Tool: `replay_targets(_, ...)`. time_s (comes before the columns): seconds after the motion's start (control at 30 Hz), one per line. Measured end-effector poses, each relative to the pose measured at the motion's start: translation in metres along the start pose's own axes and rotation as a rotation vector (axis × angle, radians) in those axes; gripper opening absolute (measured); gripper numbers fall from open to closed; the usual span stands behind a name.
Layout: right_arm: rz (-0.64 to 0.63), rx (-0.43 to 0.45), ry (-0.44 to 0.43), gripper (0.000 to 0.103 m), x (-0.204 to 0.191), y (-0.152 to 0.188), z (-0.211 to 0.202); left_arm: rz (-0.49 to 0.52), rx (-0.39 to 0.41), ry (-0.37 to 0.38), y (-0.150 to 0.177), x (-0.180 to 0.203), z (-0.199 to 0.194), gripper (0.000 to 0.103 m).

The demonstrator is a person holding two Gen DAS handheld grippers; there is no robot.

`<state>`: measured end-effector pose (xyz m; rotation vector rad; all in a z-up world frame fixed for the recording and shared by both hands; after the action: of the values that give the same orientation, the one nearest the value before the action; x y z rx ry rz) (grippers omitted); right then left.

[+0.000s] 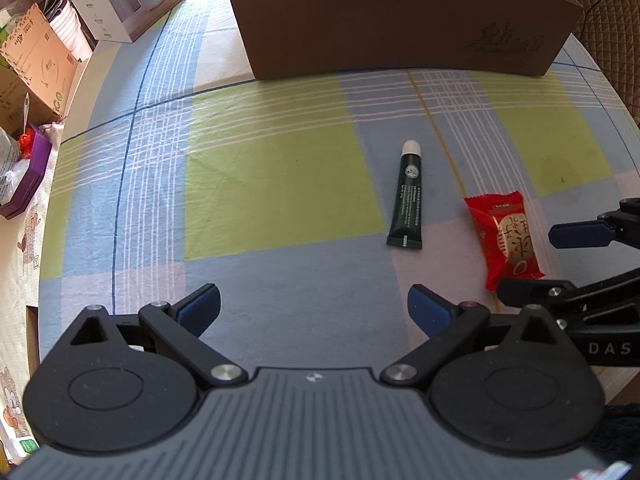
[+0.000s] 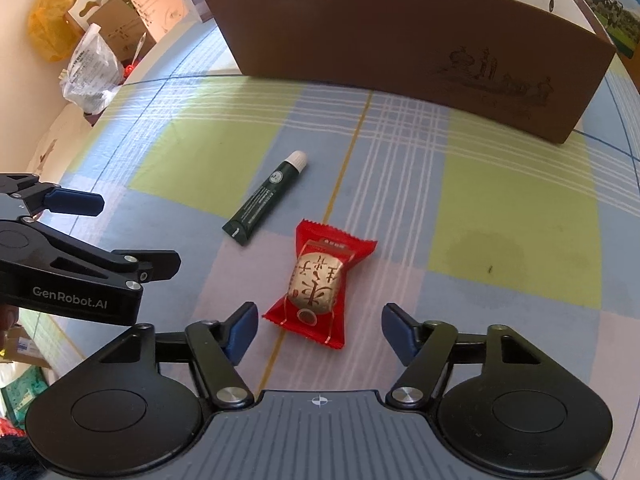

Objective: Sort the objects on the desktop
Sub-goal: 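Grasp the red-wrapped snack with the right tool while the left tool grasps the green tube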

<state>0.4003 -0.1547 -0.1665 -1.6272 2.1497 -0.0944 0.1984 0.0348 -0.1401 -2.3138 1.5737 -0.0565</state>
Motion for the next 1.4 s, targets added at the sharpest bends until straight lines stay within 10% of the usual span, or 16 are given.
replay_targets(0.37,-0.009,0.029,-0.008,0.032,0.000,-0.008,0.012,0.005,0.002,0.011,-0.004,-0.004,0.006,0.099)
replay_targets(0.93,0.173,0.122,0.110,0.030,0.081,-0.016,-0.013,0.062,0.054,0.061,-0.024,0.010,0.019,0.097)
replay_targets(1.4,0.255,0.184,0.136,0.030,0.120,-0.010,-0.033,0.211,0.177,0.127,-0.057,0.037,0.037,0.054)
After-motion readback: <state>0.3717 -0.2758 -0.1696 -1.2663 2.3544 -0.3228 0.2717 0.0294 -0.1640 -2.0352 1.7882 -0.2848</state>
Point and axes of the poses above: each gripper's, at about its wrist camera, not at the fingertips, and z roughly the way its jaws point, x to its right, y to its underside, the point moved 4 cm from there along z, roughly the way its jaws point, and after that the axes turned 13 degrees about z, right-handed, at the moved point
